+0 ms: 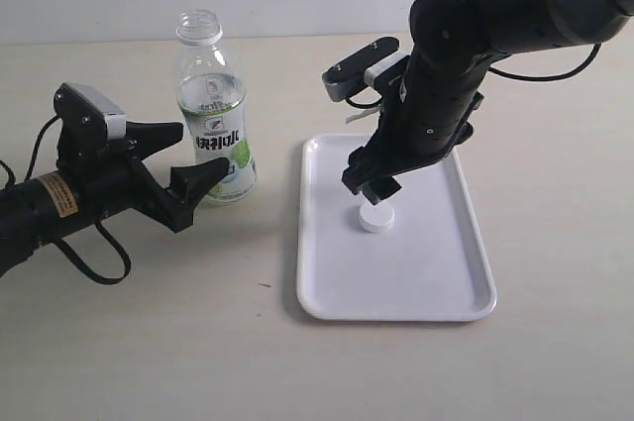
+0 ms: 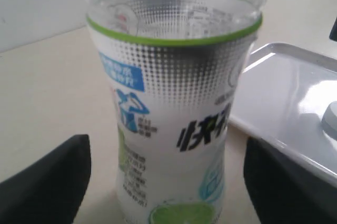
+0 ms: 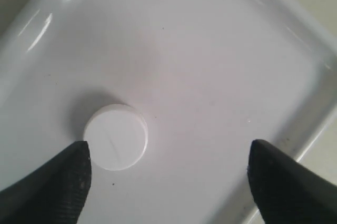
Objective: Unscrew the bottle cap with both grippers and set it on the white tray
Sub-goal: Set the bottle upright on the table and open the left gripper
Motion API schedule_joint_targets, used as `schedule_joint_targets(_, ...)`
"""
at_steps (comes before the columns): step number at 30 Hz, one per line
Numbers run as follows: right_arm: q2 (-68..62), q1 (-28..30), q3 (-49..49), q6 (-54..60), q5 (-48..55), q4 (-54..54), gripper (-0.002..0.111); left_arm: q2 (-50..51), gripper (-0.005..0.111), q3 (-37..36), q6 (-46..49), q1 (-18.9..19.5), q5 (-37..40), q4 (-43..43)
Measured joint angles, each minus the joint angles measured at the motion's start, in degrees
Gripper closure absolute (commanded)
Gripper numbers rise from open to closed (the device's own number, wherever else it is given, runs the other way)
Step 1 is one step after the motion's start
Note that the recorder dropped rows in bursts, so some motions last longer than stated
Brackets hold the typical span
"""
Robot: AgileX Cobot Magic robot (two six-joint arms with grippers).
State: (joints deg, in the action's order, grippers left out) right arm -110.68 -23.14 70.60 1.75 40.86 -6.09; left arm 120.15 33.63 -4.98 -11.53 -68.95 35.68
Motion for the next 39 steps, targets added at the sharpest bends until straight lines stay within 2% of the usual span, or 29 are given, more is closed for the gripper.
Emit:
schedule_joint_targets(6,3.82,0.0,0.0,0.0,0.0,0.0,0.031,-2.36,0.03,-2.76,0.0,1.59,0.0,1.63)
schedule_joint_targets(20,7.31,0.0,0.0,0.0,0.0,0.21,0.032,-9.5,0.032,-9.05,4.98,2.17,-0.09,1.12)
schedule_joint_targets(25,7.31,0.0,0.0,0.0,0.0,0.21,0.035,-11.37,0.051,-9.67,5.74,2.17,-0.09,-0.63)
schedule_joint_targets(30,7.31,0.0,0.0,0.23,0.0,0.21,0.04,-12.34,0.083,-9.67,5.84,2.17,-0.09,-0.93)
schedule_joint_targets(32,7.31,0.0,0.0,0.23,0.0,0.21,0.047,-12.88,0.101,-10.06,4.0,2.17,-0.09,-1.04)
schedule_joint_targets(33,7.31,0.0,0.0,0.23,0.0,0.21,0.053,-13.12,0.106,-10.35,2.52,2.17,-0.09,-1.04)
schedule_joint_targets(35,7.31,0.0,0.0,0.23,0.0,0.21,0.066,-14.06,0.107,-10.71,-0.25,2.17,-0.09,-1.04)
schedule_joint_targets(39,7.31,0.0,0.0,0.34,0.39,0.21,0.099,-17.11,0.107,-10.84,-3.63,2.17,0.58,-2.86)
